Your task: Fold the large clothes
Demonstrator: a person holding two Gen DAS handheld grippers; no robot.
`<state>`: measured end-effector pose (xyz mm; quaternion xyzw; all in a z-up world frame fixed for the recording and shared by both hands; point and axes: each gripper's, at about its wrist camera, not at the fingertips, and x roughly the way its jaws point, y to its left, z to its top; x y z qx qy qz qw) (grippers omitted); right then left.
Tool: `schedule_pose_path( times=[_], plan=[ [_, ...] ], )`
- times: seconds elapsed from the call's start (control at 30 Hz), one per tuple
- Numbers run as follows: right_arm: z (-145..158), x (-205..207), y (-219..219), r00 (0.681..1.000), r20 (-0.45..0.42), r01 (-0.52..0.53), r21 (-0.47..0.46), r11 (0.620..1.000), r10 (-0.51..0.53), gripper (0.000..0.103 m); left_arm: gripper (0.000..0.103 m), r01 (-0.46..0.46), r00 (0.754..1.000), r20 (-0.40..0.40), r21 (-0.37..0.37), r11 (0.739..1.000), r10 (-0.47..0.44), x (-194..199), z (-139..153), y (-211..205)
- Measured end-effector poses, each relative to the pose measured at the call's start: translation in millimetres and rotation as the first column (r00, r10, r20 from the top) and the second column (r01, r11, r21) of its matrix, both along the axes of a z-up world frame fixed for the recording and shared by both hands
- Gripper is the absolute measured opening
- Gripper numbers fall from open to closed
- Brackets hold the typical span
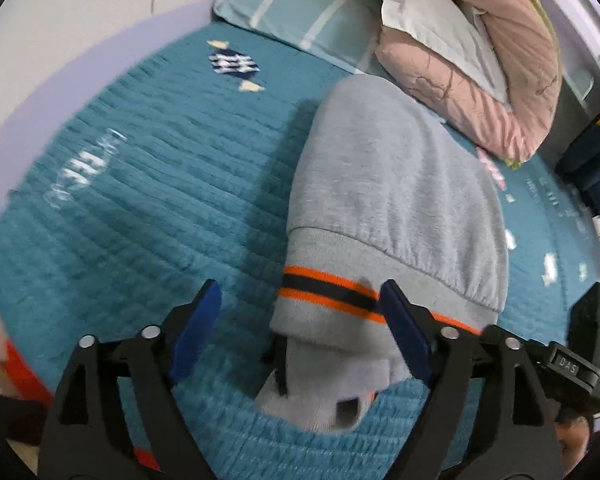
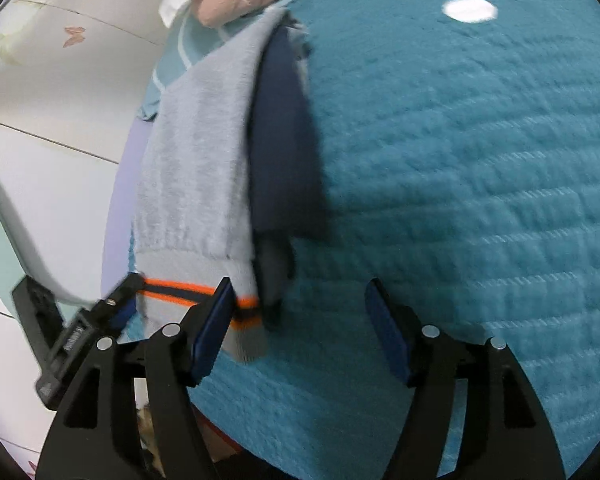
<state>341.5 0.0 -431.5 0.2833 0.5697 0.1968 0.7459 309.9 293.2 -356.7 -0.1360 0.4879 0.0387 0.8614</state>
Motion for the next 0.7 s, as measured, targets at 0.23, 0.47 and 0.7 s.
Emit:
schedule_pose_path(
  times=[0.23, 0.47, 0.7],
  plan=[
    [62, -42, -39, 0.99, 0.129, -0.052, -0.066, 0.997, 0.06, 0.063, 0.09, -0.016, 0.999, 0.042, 0.227, 0.974, 0.007, -39, 57, -42],
    [165, -97, -75, 0.941, 0.316, -0.026, -0.291, 0.956, 0.122, 0.075, 0.093, 0.0, 0.991, 0.124, 0.381, 0.924, -0.051, -98, 132, -118],
    [242, -180, -106, 0.836, 0.52, 0.073, -0.42, 0.905, 0.174, 0.094, 0.097, 0.07, 0.942, 0.287, 0.346, 0.936, -0.177, -164, 205, -201]
  ],
)
